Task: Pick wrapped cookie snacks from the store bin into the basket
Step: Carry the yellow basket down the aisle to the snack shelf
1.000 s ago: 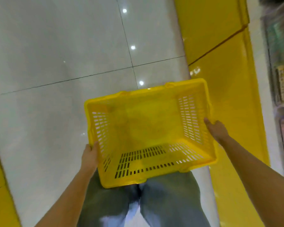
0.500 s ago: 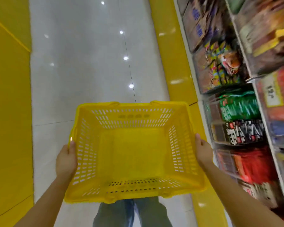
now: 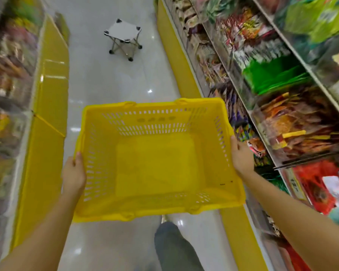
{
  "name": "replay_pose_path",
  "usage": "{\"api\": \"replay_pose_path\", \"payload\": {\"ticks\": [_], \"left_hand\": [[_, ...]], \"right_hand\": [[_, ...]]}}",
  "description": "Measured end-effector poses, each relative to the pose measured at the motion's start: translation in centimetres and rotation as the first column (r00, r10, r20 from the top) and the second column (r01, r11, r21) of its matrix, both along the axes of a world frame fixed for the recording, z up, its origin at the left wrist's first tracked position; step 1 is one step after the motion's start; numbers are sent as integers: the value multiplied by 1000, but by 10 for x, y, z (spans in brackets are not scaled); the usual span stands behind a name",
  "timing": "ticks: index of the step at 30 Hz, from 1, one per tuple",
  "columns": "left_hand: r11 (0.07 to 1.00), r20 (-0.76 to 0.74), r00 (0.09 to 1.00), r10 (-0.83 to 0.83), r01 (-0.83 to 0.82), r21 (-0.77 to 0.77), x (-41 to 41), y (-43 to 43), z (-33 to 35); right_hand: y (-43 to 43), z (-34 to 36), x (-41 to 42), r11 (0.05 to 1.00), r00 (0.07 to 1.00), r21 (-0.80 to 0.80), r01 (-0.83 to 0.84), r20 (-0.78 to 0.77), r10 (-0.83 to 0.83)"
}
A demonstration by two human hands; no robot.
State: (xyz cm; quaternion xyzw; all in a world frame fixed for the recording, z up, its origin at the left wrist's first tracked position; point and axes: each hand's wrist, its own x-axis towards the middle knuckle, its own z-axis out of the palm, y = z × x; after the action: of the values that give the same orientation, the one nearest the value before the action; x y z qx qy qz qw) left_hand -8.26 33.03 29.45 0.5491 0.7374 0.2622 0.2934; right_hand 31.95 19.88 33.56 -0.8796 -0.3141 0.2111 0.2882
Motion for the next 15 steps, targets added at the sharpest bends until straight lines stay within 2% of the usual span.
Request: {"api": "replay_pose_path", "payload": {"ticks": [5, 10, 15], "left_hand": [[997, 30, 998, 57, -59, 44, 17, 77, 30], [993, 87, 989, 117, -117, 2, 18, 156, 42], [997, 115, 990, 81, -83, 6, 4, 253, 48]], "right_hand": [[102, 31, 19, 1000, 998, 15, -15, 59, 14], [197, 40, 19, 999, 998, 1, -35, 61, 35], [285, 42, 4, 1000, 998, -9, 12, 55, -12]]}}
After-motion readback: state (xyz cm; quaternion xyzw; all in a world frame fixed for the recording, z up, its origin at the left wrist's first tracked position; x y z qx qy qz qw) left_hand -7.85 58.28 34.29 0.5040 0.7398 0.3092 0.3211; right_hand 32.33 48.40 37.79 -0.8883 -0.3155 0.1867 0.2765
